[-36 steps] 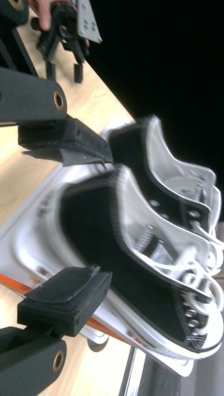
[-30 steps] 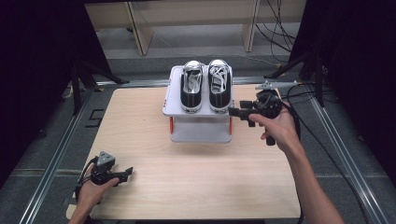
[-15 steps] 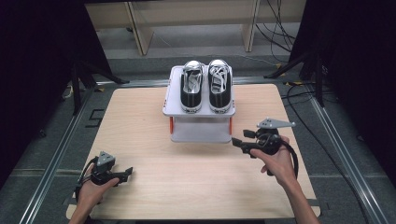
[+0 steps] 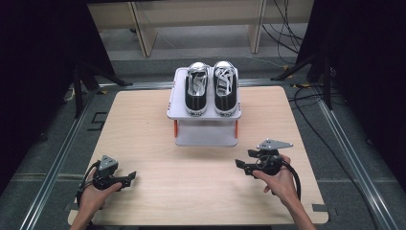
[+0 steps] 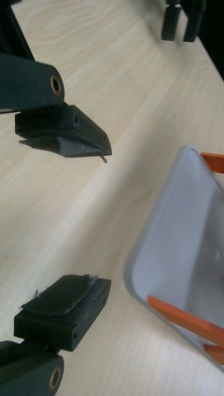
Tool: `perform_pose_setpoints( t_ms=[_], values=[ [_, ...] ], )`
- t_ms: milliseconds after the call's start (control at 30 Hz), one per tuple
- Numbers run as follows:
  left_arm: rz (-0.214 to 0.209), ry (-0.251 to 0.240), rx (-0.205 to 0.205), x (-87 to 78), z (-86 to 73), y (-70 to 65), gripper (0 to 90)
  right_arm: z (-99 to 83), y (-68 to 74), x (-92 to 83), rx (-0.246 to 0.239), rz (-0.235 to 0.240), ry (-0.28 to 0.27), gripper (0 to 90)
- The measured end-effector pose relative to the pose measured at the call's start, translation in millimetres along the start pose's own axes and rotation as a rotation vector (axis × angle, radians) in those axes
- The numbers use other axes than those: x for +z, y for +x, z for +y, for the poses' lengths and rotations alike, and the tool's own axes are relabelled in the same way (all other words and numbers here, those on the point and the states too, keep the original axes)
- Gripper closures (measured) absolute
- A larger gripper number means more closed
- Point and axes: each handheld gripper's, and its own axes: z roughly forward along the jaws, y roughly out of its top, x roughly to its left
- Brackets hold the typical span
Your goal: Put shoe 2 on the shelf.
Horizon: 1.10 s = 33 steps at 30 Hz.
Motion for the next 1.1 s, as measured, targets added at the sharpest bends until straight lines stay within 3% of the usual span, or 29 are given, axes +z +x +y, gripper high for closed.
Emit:
perform_pose_setpoints(
  t_ms=[67,233,267,567,600,700,733,800,833,867,900,967,1000,1100],
  values=[
    [-0.001,-0.001,0.0,0.3,0.0,-0.2,16.8,-6.2,2.3,1.4,-0.002,-0.031,0.02,28.4],
    [0.001,0.005,0.008,0.3,0.0,0.0,16.8,-18.4,10.2,0.2,-0.027,-0.018,0.044,25.7],
    [-0.002,0.001,0.005,0.6,-0.2,0.0,16.8,-19.7,10.9,-0.9,-0.052,-0.022,0.042,25.5],
    [-0.009,0.012,0.017,0.7,-0.3,0.1,16.7,-36.1,16.2,-5.2,-0.053,-0.012,0.053,15.6],
    [-0.007,0.012,0.016,1.1,-0.4,0.1,16.7,-38.4,16.5,-4.2,-0.069,-0.02,0.053,16.0],
    [-0.008,0.012,0.017,1.1,-0.4,0.0,16.7,-45.8,21.3,-6.9,-0.036,-0.008,0.057,15.9],
    [-0.008,0.013,0.017,1.1,-0.4,0.0,16.7,-47.1,20.4,-7.0,-0.059,-0.014,0.061,15.9],
    [-0.008,0.012,0.018,1.0,-0.4,0.0,16.7,-50.5,24.2,-8.3,-0.039,-0.007,0.078,16.0],
    [-0.008,0.013,0.017,0.9,-0.4,0.0,16.7,-51.1,22.9,-8.7,-0.064,-0.011,0.084,16.0],
    [-0.008,0.013,0.018,0.9,-0.4,0.1,16.7,-52.4,26.9,-9.8,-0.026,-0.008,0.091,16.0],
    [-0.007,0.013,0.017,1.0,-0.4,0.1,16.7,-52.4,24.7,-10.4,-0.074,-0.008,0.083,16.0],
    [-0.007,0.013,0.016,1.1,-0.5,0.0,16.7,-53.7,27.3,-12.6,-0.064,-0.004,0.075,16.1],
    [-0.008,0.013,0.016,1.2,-0.4,0.0,16.7,-54.2,26.8,-12.1,-0.062,0.024,0.079,16.1],
    [-0.009,0.014,0.018,1.0,-0.4,0.1,16.7,-55.4,26.3,-13.2,-0.078,-0.011,0.076,16.1]
  ],
)
